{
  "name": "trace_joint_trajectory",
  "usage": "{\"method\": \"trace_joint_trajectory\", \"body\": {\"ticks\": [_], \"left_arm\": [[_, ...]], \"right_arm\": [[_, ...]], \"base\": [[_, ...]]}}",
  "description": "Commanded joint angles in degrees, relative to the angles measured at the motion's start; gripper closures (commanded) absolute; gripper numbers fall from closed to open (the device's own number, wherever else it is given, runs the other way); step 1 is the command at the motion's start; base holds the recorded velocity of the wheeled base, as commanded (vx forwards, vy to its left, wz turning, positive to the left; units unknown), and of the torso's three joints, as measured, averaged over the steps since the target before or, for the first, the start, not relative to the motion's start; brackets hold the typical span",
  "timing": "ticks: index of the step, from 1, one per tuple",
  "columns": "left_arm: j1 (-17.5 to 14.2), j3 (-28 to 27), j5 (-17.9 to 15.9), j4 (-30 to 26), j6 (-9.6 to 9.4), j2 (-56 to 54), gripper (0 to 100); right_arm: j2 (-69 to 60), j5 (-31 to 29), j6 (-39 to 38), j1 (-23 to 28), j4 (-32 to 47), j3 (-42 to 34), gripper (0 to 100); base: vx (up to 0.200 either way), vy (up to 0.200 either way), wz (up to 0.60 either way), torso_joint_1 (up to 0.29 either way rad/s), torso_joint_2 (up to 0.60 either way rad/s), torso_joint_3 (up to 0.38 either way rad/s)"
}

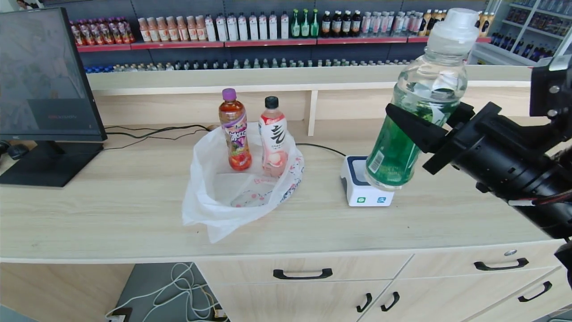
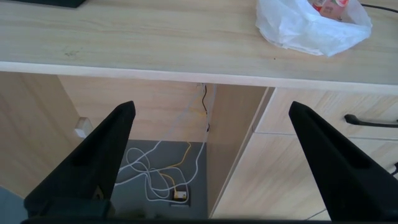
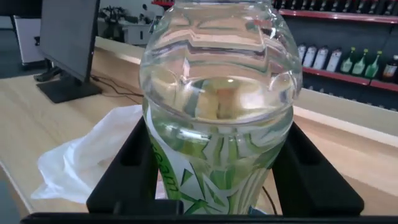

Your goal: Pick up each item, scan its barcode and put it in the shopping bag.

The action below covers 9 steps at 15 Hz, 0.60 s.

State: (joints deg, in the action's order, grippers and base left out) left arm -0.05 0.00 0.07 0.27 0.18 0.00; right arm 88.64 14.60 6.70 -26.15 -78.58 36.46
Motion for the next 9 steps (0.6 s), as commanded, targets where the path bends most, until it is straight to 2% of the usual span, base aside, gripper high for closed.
{"method": "trace_joint_trajectory", "body": {"ticks": [1,3,5,9], "left_arm": [[0.0,0.0,0.0,0.0,0.08,0.1,0],[0.0,0.0,0.0,0.0,0.08,0.1,0],[0.0,0.0,0.0,0.0,0.08,0.1,0],[0.0,0.0,0.0,0.0,0.08,0.1,0]], "right_arm": [[-4.9,-2.8,-2.7,1.7,-3.5,-6.4,100],[-4.9,-3.1,-3.0,1.7,-4.7,-8.4,100],[-4.8,-3.1,-3.2,1.7,-5.2,-9.6,100],[-2.9,-3.1,-3.4,1.6,-3.5,-7.1,100]], "base": [[0.0,0.0,0.0,0.0,0.0,0.0],[0.0,0.0,0.0,0.0,0.0,0.0],[0.0,0.2,0.0,0.019,0.0,-0.005],[0.0,0.2,0.0,0.007,0.0,0.005]]}}
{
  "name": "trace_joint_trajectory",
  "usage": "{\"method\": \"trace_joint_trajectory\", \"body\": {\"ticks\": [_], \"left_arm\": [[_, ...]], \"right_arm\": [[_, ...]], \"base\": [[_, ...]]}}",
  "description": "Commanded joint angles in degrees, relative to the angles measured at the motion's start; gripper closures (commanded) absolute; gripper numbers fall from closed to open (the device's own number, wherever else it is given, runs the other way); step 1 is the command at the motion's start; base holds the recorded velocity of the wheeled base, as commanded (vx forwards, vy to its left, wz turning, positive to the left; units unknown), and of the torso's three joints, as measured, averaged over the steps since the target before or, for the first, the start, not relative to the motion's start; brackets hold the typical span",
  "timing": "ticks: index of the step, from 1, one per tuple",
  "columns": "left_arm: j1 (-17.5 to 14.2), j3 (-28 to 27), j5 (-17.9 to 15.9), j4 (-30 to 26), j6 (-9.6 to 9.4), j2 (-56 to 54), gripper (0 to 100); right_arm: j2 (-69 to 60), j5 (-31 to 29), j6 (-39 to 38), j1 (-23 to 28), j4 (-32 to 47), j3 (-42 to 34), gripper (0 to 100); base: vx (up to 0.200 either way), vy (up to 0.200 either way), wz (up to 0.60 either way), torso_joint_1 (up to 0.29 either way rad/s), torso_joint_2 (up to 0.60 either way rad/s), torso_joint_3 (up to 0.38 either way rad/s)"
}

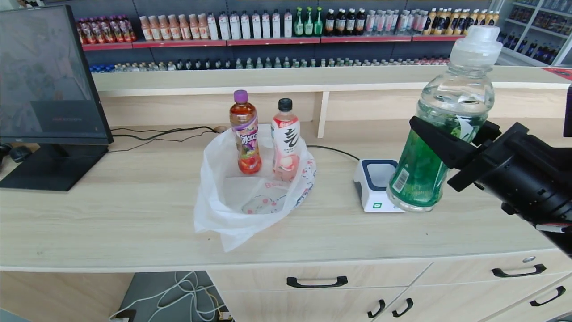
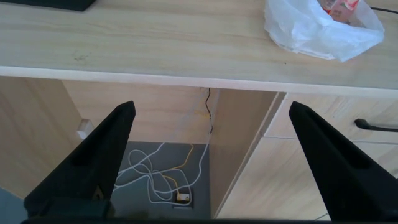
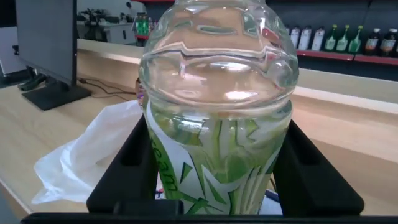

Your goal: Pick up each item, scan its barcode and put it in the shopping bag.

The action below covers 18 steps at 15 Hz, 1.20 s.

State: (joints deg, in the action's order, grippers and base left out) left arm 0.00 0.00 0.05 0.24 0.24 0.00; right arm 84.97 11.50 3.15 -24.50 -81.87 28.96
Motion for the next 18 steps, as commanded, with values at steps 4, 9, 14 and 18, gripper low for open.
{"method": "trace_joint_trajectory", "body": {"ticks": [4,9,14,18], "left_arm": [[0.0,0.0,0.0,0.0,0.02,0.1,0],[0.0,0.0,0.0,0.0,-0.07,0.0,0],[0.0,0.0,0.0,0.1,-0.07,0.0,0],[0.0,0.0,0.0,0.0,0.02,0.0,0]], "right_arm": [[-0.1,-2.8,-0.7,0.2,-0.4,-1.6,100],[-1.1,-5.1,-1.2,0.1,-1.7,-6.2,100],[0.2,-5.1,-2.3,0.2,-2.9,-5.4,100],[0.7,-5.1,-2.4,0.1,-3.2,-5.2,100]], "base": [[0.0,0.2,0.0,-0.005,0.0,0.006],[0.0,0.16,0.0,0.001,0.0,0.001],[0.0,0.0,0.12,0.0,0.0,0.0],[0.0,0.0,0.6,0.005,0.0,0.0]]}}
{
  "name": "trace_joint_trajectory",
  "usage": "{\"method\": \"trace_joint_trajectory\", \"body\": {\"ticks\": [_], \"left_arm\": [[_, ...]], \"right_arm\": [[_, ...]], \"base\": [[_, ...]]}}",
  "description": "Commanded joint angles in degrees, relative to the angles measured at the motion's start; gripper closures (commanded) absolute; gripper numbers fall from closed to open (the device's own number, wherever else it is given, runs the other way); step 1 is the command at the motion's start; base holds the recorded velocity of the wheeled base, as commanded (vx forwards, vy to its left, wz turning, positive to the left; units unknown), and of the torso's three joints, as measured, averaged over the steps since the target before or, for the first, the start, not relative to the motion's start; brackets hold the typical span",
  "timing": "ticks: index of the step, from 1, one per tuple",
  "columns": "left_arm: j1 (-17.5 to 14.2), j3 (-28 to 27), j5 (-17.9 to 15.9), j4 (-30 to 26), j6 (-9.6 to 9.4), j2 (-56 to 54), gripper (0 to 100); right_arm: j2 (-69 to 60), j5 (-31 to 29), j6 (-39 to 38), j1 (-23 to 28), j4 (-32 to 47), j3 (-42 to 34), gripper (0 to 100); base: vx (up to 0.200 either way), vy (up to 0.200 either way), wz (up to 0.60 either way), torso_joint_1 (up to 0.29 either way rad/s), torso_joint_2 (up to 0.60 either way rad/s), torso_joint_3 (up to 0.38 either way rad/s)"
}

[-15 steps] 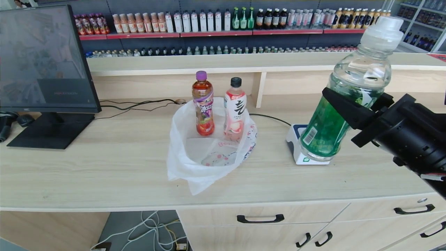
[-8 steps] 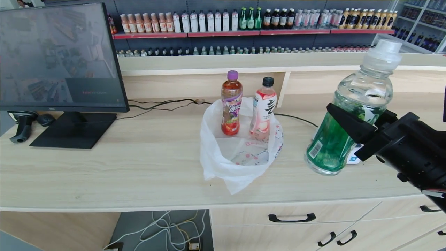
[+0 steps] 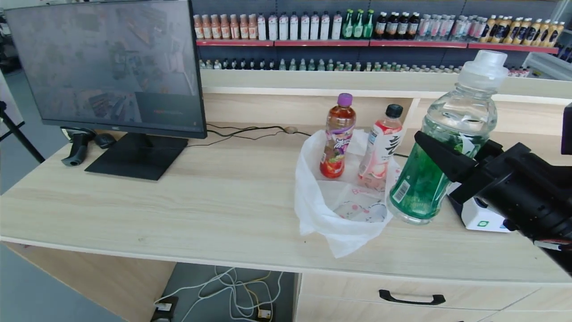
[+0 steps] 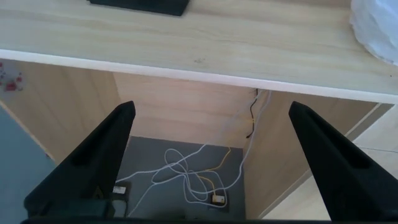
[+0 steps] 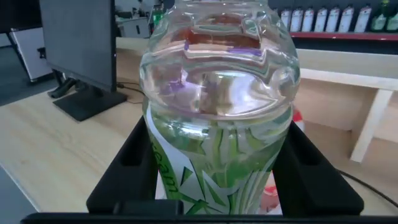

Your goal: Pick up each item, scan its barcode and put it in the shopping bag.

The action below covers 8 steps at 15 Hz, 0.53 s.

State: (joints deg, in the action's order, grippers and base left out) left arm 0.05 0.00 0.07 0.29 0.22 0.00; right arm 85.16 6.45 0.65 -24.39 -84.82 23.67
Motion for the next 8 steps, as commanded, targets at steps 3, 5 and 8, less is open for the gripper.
{"method": "trace_joint_trajectory", "body": {"ticks": [3,5,8], "left_arm": [[0.0,0.0,0.0,0.0,0.04,0.0,0],[0.0,0.0,0.0,0.1,0.04,0.0,0],[0.0,0.0,0.0,0.1,-0.04,0.0,0]], "right_arm": [[1.7,-0.1,0.1,0.0,-0.3,1.5,100],[4.3,-0.3,-0.5,0.0,-0.4,2.6,100],[8.9,-0.4,-0.8,1.8,-0.7,4.5,100]], "base": [[0.0,0.0,0.2,0.002,0.0,0.001],[0.0,0.0,0.0,0.0,0.0,0.0],[0.0,0.0,0.0,0.0,0.0,0.0]]}}
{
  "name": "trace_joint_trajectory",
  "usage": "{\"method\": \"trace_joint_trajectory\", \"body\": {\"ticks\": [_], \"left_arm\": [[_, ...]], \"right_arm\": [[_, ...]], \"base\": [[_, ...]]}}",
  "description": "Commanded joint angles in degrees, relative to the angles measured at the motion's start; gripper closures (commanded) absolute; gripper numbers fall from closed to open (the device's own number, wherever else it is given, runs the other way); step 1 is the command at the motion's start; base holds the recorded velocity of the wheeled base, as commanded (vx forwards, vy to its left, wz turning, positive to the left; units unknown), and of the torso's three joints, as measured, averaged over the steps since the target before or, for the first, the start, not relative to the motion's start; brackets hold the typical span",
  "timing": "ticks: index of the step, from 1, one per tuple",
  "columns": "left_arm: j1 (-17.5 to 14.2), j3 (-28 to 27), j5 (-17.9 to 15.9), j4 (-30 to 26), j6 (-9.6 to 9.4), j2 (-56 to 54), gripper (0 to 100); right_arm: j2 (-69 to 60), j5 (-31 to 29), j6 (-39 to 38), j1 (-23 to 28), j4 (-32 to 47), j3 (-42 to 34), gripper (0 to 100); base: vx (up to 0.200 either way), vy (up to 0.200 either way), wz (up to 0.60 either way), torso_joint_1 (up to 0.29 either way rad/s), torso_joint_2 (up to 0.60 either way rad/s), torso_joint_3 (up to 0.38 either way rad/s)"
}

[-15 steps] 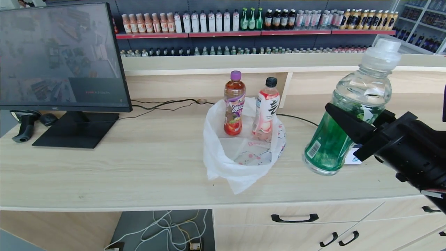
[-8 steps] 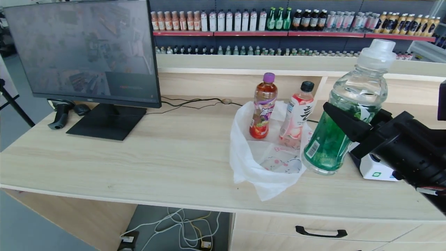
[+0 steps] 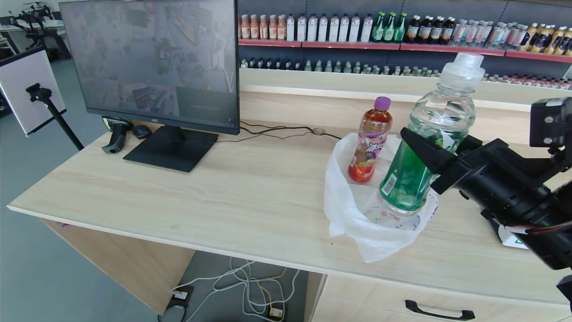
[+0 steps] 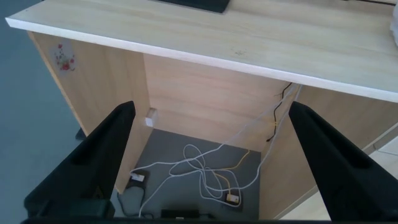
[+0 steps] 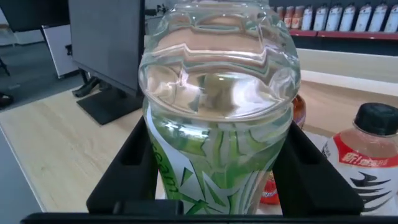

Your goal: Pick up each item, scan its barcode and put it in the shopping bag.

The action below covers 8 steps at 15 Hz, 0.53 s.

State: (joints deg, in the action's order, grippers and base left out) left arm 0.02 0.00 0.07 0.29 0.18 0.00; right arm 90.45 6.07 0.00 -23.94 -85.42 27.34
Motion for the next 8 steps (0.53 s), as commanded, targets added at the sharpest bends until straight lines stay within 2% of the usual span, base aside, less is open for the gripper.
{"method": "trace_joint_trajectory", "body": {"ticks": [1,8], "left_arm": [[0.0,0.0,0.0,0.1,0.08,0.0,0],[0.0,0.0,0.0,0.1,0.08,0.1,0]], "right_arm": [[4.8,0.1,-0.1,2.7,-0.6,1.0,100],[11.5,0.1,0.4,3.8,-0.9,4.9,100]], "base": [[0.0,0.0,0.0,0.0,0.0,0.0],[0.0,0.0,0.0,0.0,0.0,0.0]]}}
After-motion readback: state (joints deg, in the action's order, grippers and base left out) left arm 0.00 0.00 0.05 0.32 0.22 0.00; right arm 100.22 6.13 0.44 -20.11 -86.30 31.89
